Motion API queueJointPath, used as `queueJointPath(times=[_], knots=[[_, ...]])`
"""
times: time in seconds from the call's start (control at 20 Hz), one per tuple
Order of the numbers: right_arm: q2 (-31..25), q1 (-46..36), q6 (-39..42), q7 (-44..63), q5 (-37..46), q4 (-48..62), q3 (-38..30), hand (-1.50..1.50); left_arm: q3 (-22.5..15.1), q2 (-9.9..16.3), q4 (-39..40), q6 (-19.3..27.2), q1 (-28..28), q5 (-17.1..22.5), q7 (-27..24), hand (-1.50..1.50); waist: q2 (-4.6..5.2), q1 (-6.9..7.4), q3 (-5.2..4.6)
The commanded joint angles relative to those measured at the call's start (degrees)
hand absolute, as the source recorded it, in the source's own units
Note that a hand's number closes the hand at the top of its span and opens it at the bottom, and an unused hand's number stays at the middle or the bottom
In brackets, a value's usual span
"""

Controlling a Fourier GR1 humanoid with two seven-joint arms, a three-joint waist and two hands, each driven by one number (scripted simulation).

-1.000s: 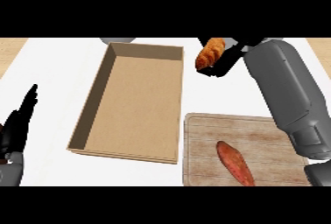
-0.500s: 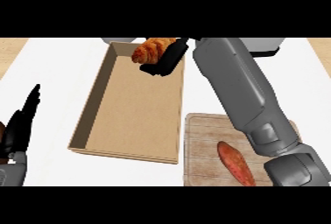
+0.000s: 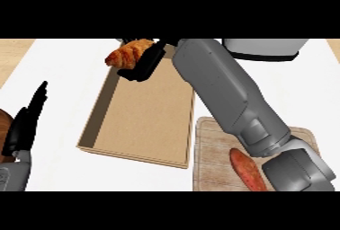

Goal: Pick the croissant from the cutting board and place it in the cardboard box

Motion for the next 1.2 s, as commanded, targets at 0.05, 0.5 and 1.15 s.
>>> queueJointPath(times=[0.05,0.5,1.15], knots=[[0.2,-0.8,-4.7,1.3,-5.8,3.8,8.6,1.5,0.1,0.9,1.2,-0.9,-2.4,-0.5,0.2,0.0,0.33,1.64,-0.05],[0.2,2.0,-6.1,11.2,-14.9,5.8,15.3,-1.5,-2.3,-0.8,1.5,-2.0,-4.4,-1.0,-0.1,0.0,0.98,5.19,-0.11],[0.2,4.6,-16.4,3.2,-30.4,0.9,14.9,-1.5,-1.4,-1.1,2.4,-0.2,-5.3,-2.0,-0.1,0.0,0.78,3.66,0.02]])
